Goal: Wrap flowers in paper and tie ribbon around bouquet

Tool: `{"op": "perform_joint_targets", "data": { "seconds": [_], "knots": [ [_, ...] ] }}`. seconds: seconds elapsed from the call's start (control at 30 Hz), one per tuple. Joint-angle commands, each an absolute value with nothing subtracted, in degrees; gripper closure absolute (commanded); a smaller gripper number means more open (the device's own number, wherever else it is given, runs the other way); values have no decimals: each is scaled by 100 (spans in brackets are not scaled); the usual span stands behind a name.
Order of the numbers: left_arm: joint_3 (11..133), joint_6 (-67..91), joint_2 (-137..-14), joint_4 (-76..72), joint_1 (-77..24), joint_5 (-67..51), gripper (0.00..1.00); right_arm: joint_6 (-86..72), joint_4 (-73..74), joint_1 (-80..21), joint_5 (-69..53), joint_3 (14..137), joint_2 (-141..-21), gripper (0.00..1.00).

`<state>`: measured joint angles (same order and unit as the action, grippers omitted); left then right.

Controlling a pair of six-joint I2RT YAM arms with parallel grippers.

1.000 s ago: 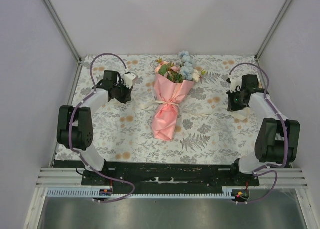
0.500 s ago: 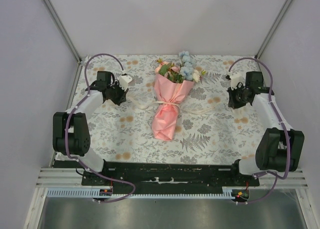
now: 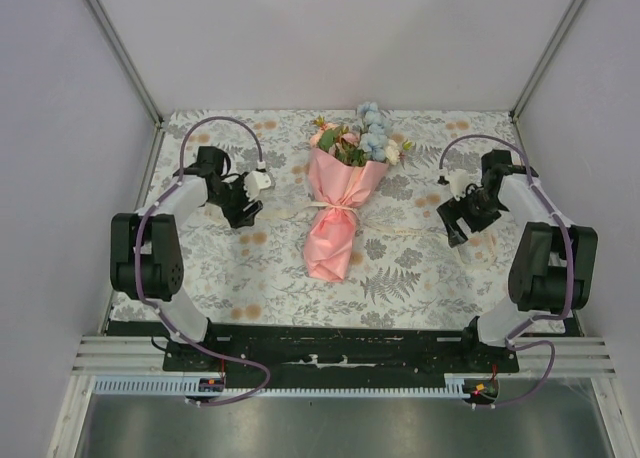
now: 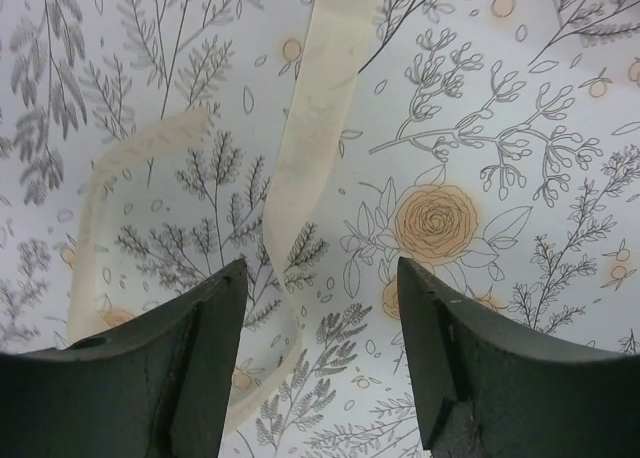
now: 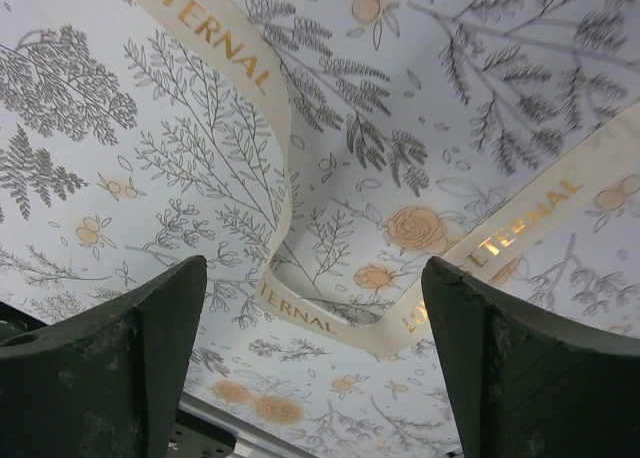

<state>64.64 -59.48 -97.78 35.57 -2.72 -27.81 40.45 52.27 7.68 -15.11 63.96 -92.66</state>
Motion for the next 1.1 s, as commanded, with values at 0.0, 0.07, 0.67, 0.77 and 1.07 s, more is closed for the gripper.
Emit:
{"op": "perform_joint_targets", "data": {
  "seconds": [0.0,0.07,0.67,0.77,1.07],
  "knots": [
    [6995,-7128,-10079,3999,-527,-3349,32,4553,5466,537,-1846,7100,-9579,5],
    [7258,-7032,-10379,3999,-571,-3226,34,4439,5581,475,-1916,7399,-9790,5],
    [7761,-8086,-11250,4754,-597,-2398,74,4210,5757,457,-1890,7339,-9984,9],
    [7691,-7990,-11118,4720,-808,-2435,56,4184,5748,457,-1925,7347,-9984,9],
    [7901,-7277,-11434,4403,-1274,-2435,43,4096,5739,457,-1978,7295,-9914,9]
  ]
}}
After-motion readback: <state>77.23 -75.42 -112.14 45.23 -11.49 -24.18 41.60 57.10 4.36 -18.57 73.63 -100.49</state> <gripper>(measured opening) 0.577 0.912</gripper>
